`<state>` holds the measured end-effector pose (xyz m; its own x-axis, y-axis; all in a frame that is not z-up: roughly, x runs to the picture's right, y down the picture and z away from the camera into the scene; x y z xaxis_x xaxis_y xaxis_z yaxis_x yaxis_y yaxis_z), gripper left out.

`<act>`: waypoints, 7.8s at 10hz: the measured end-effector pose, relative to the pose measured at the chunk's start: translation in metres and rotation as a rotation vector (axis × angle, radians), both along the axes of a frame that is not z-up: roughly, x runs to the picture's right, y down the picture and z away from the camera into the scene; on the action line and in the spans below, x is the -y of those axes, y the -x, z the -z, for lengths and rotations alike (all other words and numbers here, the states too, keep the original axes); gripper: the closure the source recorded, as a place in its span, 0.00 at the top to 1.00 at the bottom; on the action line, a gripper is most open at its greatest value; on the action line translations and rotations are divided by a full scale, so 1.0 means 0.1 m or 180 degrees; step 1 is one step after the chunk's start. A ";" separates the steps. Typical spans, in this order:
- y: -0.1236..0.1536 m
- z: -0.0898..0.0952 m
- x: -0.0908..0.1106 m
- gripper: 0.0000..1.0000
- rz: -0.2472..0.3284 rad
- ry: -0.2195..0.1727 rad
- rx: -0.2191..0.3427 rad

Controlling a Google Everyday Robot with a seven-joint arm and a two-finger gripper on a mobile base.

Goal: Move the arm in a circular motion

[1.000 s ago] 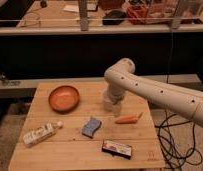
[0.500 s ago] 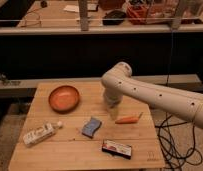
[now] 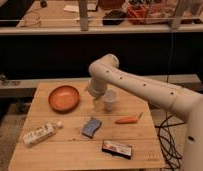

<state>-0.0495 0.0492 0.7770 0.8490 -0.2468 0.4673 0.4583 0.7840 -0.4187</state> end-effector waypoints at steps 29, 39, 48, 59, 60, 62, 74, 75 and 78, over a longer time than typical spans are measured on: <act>-1.93 0.52 -0.20 0.80 -0.0406 0.0151 -0.1109; 0.04 0.53 -0.40 0.80 -0.0003 0.0243 0.0029; 0.23 -0.77 0.87 0.80 0.0040 -0.0121 -0.0086; -2.46 -0.80 0.94 0.80 -0.0590 -0.0195 -0.1069; -2.63 -0.64 0.79 0.80 -0.0610 -0.0184 -0.1122; -2.83 -0.30 0.42 0.80 -0.0604 -0.0161 -0.1212; -0.61 0.54 -0.64 0.80 -0.0001 -0.0028 -0.0479; -0.42 0.55 -0.64 0.80 0.0035 -0.0021 -0.0387; 0.35 0.39 -0.50 0.80 0.0184 -0.0034 -0.0019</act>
